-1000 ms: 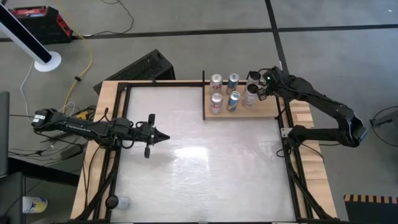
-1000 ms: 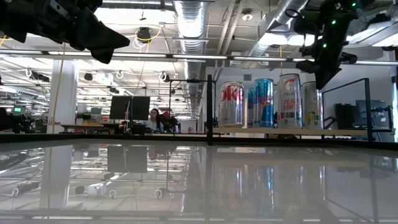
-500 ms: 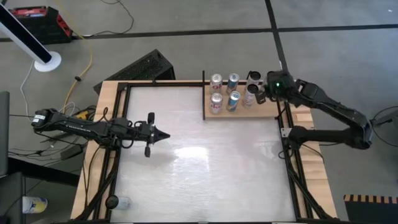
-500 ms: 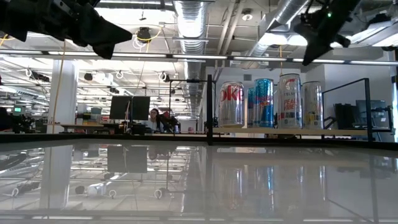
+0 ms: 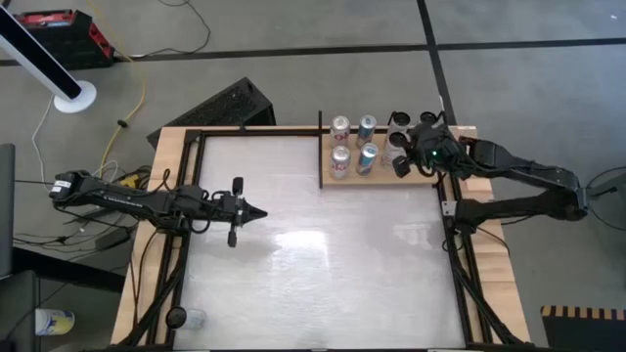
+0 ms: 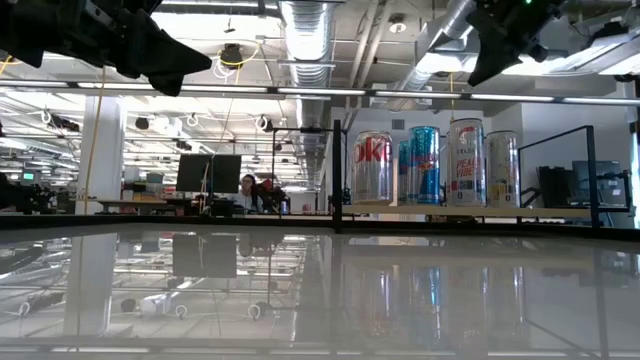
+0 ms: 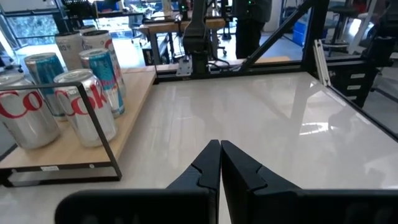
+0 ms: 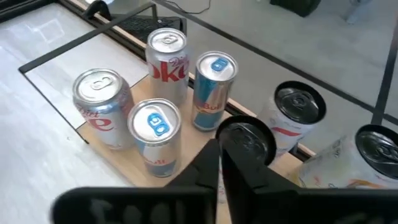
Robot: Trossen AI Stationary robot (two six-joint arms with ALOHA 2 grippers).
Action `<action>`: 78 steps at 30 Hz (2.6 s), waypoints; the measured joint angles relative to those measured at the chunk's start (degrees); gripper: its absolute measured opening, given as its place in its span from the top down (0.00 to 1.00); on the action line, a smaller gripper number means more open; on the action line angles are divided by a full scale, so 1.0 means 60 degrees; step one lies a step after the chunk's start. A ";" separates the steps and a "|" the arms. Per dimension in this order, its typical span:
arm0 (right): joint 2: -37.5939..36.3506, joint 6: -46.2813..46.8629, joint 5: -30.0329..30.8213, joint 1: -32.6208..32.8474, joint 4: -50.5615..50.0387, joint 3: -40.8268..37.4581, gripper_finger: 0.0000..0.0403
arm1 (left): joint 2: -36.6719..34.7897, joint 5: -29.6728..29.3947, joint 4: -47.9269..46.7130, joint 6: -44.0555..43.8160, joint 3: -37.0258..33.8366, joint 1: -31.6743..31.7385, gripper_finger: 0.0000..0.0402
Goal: Place canned beverage on shelf
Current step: Adjust the bottom white-pink soda can on the shelf
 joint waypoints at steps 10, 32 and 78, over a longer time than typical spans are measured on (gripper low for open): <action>0.0625 -0.0016 0.0220 -0.0701 0.0559 0.0007 0.52 | 0.0000 0.0000 -0.0007 -0.0051 0.0000 0.0000 1.00; 0.2010 0.0412 -0.0113 -0.1608 0.0297 0.0007 0.10 | 0.0000 0.0004 -0.0020 -0.0076 0.0000 0.0000 1.00; 0.1964 0.0445 -0.0710 -0.1765 -0.0771 -0.0288 0.22 | 0.0000 0.0006 -0.0069 -0.0262 0.0000 -0.0002 1.00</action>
